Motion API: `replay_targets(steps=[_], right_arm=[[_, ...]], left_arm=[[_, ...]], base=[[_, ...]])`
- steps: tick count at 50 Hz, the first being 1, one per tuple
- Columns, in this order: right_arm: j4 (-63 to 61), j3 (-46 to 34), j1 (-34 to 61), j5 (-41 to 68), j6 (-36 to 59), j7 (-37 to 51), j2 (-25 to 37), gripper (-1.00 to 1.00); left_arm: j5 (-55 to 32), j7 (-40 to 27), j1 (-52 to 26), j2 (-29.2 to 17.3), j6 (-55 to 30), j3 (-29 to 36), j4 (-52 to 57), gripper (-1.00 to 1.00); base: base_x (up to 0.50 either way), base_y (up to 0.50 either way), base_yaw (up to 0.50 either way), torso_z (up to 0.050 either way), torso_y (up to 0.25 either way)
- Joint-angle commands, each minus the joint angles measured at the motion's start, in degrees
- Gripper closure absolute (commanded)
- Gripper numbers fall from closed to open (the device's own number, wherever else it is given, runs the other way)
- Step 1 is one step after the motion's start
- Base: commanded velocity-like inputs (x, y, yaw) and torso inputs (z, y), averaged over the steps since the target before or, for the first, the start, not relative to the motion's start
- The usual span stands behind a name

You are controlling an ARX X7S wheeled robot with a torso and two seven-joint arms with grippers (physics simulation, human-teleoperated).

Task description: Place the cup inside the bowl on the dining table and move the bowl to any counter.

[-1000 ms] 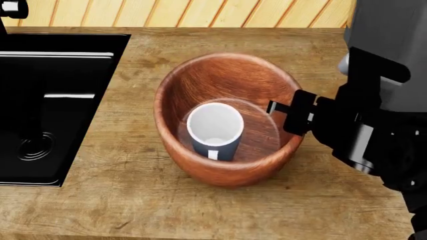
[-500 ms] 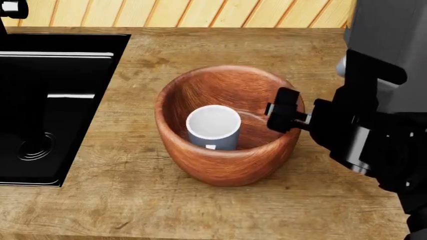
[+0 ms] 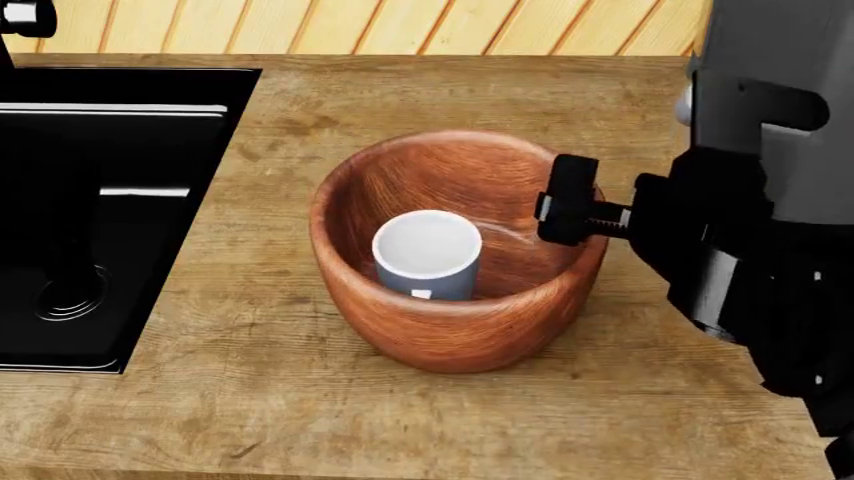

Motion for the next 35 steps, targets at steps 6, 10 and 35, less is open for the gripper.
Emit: replay_targets(steps=[6,10,35], right_arm=[[-26.22,-4.81,-3.18,-7.32,-1.3,8.98,9.65,-1.0],[-31.33,-4.24,-3.71,-6.43,0.05,13.61,12.13,-1.0],[-48.3,5.7,11.58,11.86,13.16,21.31,23.6,-1.0]], left_arm=[[0.19,-0.27,-0.82,0.66,0.04,0.45,-0.07,-1.0],[-0.49,-4.43,-2.85,0.79,-1.86,0.41,1.51,-1.0],[-10.27,-13.67,-15.71,-0.51,-11.95,-0.87,3.26,-1.0]], base=[[0.0,0.0,0.0,0.0,0.0],[0.0,0.0,0.0,0.0,0.0],[0.0,0.0,0.0,0.0,0.0]])
